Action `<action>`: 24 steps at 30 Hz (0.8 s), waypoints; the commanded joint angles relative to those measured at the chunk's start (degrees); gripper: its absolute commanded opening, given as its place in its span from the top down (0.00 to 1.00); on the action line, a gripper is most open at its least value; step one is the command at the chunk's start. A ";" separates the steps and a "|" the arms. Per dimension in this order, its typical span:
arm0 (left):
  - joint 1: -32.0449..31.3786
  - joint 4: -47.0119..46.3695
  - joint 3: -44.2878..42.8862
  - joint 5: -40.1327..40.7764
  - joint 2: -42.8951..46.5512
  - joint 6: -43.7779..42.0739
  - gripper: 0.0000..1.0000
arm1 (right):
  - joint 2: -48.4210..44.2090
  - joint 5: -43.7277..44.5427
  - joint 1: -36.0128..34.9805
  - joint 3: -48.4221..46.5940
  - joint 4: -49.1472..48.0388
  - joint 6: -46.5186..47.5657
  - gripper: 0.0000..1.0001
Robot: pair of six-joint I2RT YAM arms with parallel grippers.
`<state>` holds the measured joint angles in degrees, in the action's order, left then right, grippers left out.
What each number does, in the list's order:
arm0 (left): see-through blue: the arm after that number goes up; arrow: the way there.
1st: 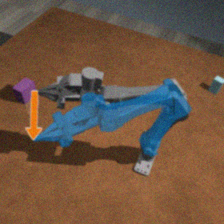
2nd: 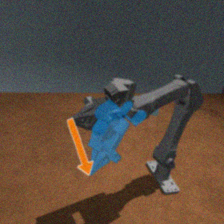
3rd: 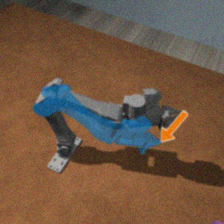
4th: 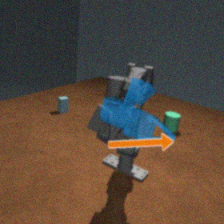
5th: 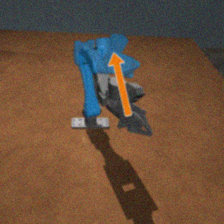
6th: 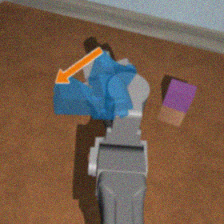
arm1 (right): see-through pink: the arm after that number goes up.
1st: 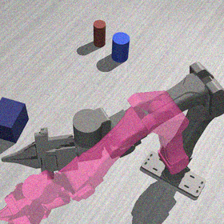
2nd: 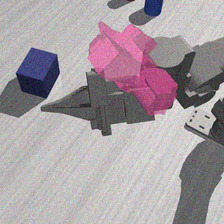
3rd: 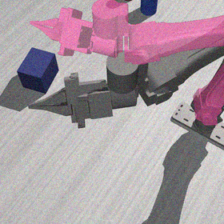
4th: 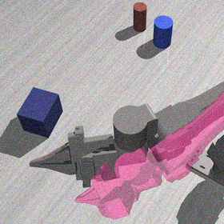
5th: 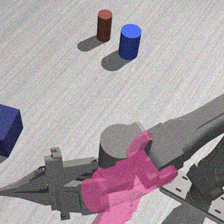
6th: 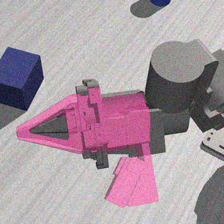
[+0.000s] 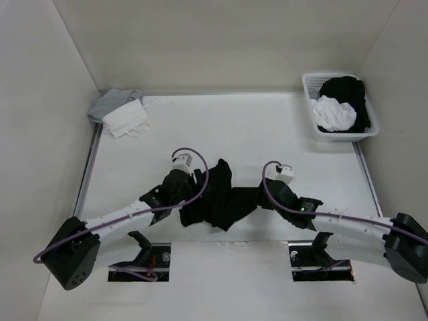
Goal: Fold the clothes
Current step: Flatten the tank top out
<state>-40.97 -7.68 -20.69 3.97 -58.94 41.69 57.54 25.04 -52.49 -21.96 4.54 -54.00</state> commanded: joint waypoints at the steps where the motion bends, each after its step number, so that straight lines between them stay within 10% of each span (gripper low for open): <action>1: 0.84 -3.65 -3.22 7.45 -4.51 -3.29 0.43 | 4.49 -2.27 0.24 -5.19 -6.17 6.50 0.49; 13: 3.31 4.50 4.25 7.64 7.16 2.51 0.44 | 38.68 -14.22 9.02 -27.86 -23.96 17.61 0.38; 24: 4.54 5.67 4.52 2.01 0.33 4.98 0.70 | 48.02 -15.20 10.87 -36.66 -23.96 18.58 0.69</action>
<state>-37.28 -0.82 -16.53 6.96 -55.96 45.89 105.38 9.96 -41.89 -54.85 -15.59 -36.53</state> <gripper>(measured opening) 0.324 0.337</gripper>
